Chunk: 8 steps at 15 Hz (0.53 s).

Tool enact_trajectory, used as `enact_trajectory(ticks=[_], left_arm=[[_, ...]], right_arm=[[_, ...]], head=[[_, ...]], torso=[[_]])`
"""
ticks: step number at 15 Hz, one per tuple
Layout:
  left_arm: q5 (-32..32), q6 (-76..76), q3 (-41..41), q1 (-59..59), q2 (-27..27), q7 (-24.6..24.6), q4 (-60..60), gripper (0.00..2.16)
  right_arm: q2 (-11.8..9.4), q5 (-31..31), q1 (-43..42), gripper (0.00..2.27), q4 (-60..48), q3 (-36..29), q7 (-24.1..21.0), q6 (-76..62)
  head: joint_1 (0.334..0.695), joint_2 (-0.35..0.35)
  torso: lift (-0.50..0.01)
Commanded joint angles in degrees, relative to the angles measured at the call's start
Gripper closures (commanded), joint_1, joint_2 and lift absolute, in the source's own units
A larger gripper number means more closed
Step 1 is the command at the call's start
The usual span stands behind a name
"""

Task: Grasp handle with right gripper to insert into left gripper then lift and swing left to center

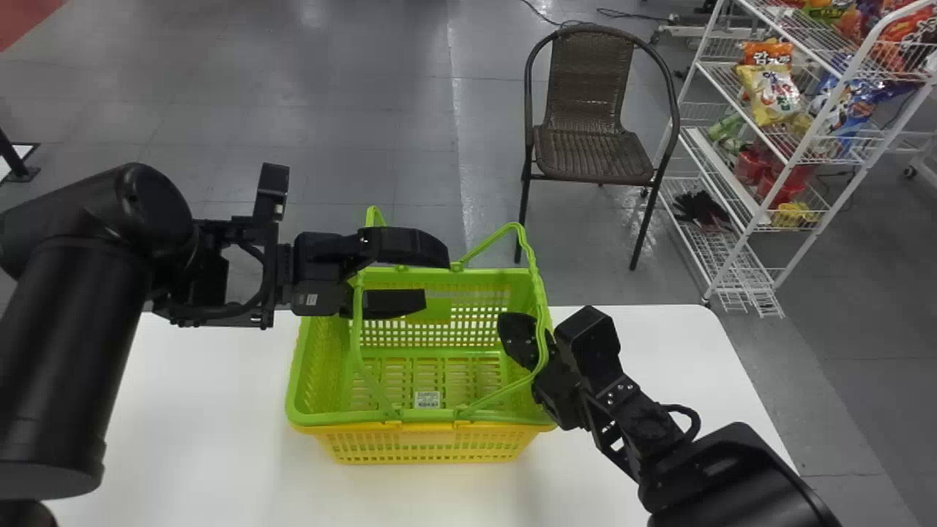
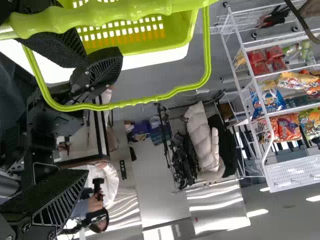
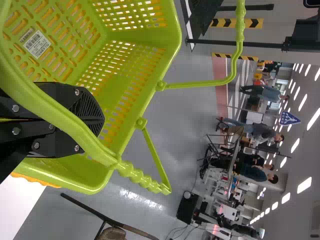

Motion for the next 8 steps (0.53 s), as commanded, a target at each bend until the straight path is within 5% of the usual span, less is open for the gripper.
enact_trajectory(ticks=[1,8], left_arm=[[0.08,-1.43,0.00,0.00,-0.23,-0.09,0.23,0.04],[0.08,-6.18,0.00,0.08,-0.76,-0.44,1.37,0.04]], right_arm=[[0.33,0.35,-0.29,2.26,0.00,0.62,-0.08,0.25],[0.77,1.23,-0.55,2.26,0.00,2.11,-0.35,1.31]], head=[[0.695,-0.074],[0.695,-0.062]], torso=[[0.000],[0.000]])
